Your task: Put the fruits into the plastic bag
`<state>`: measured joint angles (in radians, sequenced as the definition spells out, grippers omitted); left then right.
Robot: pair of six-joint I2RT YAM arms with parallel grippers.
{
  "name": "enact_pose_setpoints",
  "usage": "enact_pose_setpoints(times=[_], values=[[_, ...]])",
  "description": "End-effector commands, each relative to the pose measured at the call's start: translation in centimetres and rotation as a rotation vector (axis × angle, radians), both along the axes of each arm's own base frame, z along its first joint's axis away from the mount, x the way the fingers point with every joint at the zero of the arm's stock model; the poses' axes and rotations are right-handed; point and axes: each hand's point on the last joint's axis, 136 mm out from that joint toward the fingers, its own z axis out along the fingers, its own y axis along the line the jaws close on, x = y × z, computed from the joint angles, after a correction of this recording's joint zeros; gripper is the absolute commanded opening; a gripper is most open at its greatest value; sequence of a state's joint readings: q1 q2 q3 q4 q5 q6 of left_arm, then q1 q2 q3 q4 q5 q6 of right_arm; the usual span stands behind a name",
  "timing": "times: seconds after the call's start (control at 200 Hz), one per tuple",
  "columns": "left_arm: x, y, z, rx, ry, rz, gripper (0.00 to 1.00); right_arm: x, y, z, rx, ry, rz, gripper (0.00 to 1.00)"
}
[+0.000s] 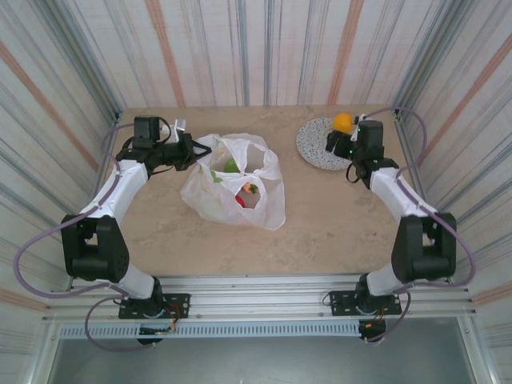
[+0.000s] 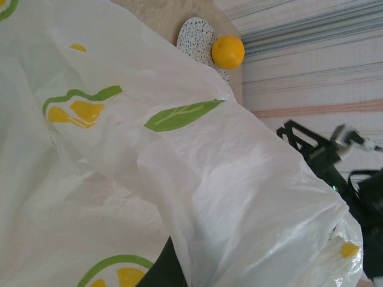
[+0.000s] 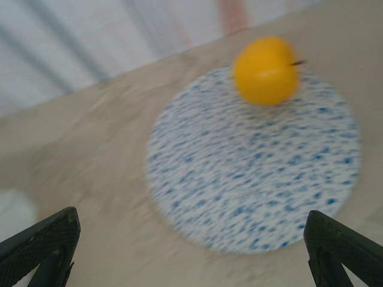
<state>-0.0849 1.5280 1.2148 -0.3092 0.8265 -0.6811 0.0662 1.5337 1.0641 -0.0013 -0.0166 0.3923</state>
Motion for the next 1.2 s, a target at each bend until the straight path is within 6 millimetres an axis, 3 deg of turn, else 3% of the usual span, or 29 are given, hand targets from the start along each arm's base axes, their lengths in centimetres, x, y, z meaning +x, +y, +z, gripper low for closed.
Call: enact_pose_setpoints(times=[0.0,0.25,0.501,0.536,0.917,1.192], values=[[-0.3,0.2,0.2,0.002,-0.005,0.001,0.0,3.6,-3.3,-1.0,0.026,0.009,-0.178,0.98],[-0.2,0.2,0.1,0.0,-0.002,0.0,0.0,11.1,-4.9,-5.9,-0.053,0.139,-0.238,0.99],[0.0,0.5,-0.3,-0.004,0.011,0.004,0.0,15.1,-6.1,-9.7,-0.116,0.215,-0.287,0.99],[0.1,0.4,-0.4,-0.005,0.014,0.005,0.0,16.0,-6.1,-9.2,-0.11,0.199,-0.288,0.99],[0.2,0.6,-0.5,-0.008,0.02,0.008,0.0,18.8,-5.1,-12.7,-0.054,0.24,-0.246,0.96],[0.2,0.7,-0.6,-0.008,0.021,0.009,0.0,19.5,-4.6,-12.8,-0.002,0.233,-0.209,0.78]])
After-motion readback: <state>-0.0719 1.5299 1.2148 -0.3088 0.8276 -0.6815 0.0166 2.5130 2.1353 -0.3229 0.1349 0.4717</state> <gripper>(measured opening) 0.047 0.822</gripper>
